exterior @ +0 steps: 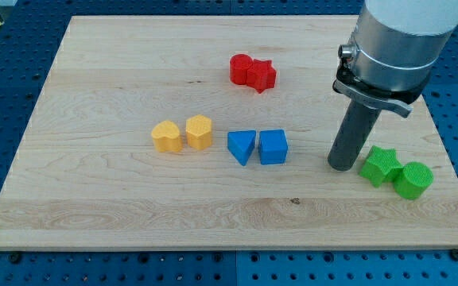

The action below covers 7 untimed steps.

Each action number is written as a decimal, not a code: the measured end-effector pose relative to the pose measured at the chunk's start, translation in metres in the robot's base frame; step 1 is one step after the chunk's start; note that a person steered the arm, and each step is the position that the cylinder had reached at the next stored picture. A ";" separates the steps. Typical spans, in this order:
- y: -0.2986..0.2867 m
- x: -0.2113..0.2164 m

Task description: Move the green blocks towards the bottom right corner of the board

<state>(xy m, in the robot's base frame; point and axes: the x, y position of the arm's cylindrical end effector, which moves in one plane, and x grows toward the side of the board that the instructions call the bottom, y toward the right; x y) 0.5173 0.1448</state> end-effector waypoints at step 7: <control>0.061 -0.013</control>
<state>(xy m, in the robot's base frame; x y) 0.5045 0.2060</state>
